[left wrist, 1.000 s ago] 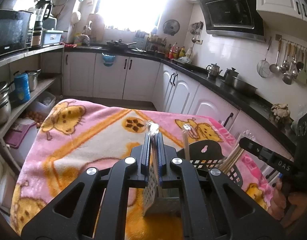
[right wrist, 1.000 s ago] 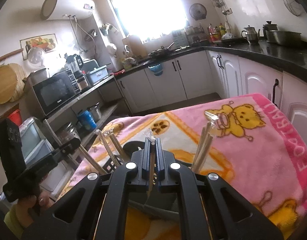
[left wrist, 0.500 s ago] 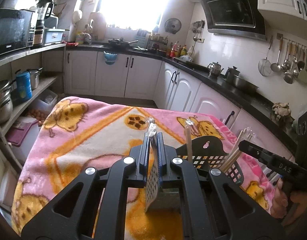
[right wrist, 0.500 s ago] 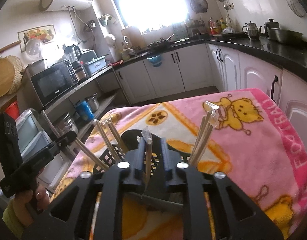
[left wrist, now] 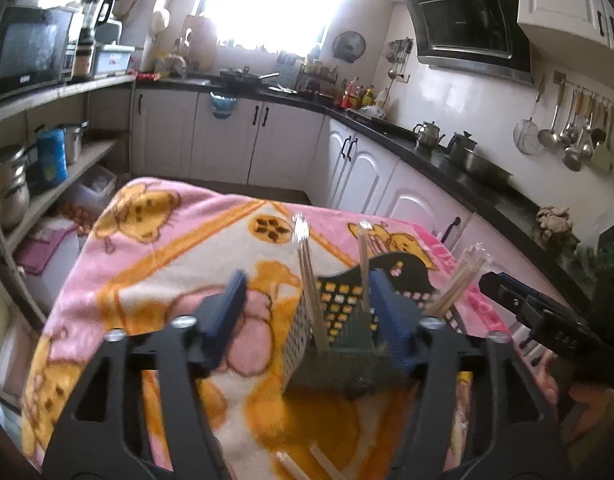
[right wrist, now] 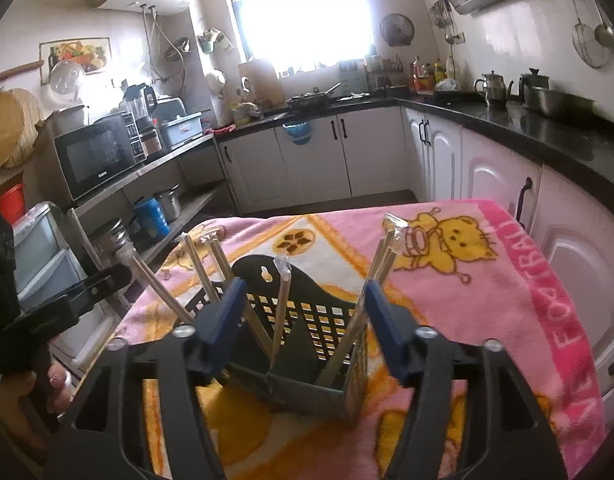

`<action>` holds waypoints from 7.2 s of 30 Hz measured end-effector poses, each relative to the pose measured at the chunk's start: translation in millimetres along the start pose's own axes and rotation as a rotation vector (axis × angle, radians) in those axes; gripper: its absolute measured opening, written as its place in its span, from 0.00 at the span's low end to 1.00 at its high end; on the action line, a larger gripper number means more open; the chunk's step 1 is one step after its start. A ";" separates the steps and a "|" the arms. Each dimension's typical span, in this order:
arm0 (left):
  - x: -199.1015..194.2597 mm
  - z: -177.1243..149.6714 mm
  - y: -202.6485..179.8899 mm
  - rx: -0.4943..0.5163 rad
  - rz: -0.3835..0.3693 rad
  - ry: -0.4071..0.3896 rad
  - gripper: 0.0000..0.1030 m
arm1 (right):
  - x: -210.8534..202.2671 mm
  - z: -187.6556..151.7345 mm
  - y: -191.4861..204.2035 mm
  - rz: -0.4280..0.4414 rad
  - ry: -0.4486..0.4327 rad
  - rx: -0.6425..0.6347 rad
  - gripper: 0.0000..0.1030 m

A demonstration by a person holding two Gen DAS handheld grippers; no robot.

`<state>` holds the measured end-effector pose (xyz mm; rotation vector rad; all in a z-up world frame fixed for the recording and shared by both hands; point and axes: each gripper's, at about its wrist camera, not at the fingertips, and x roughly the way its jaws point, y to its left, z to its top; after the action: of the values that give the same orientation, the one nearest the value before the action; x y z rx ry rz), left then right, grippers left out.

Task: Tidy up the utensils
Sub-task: 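Withdraw both open tools from the caddy toward the remaining chopsticks, then close the left tool on a wrapped chopstick while the right tool grasps another, then lift the left tool's chopstick over the caddy while the right tool carries its chopstick, then lower the left tool's chopstick into the caddy while the right tool lowers its own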

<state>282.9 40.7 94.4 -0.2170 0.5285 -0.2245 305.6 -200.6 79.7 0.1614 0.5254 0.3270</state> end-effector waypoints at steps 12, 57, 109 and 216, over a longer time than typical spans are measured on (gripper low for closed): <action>-31.3 -37.6 6.6 -0.038 0.005 0.019 0.85 | -18.0 -21.9 -6.1 -0.017 0.018 0.002 0.74; -41.4 -133.4 -4.7 -0.043 0.011 0.162 0.89 | -58.6 -115.4 -19.3 -0.032 0.188 -0.042 0.75; 41.5 -151.1 24.7 -0.289 -0.064 0.404 0.38 | 20.4 -137.3 -77.4 0.031 0.540 0.072 0.13; 50.2 60.5 -86.5 0.065 -0.073 -0.314 0.01 | -36.6 87.3 -25.9 0.030 -0.209 -0.026 0.05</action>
<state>343.1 -46.3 144.2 -0.2037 0.2011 -0.2724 327.6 -243.5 165.3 0.1761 0.3122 0.3413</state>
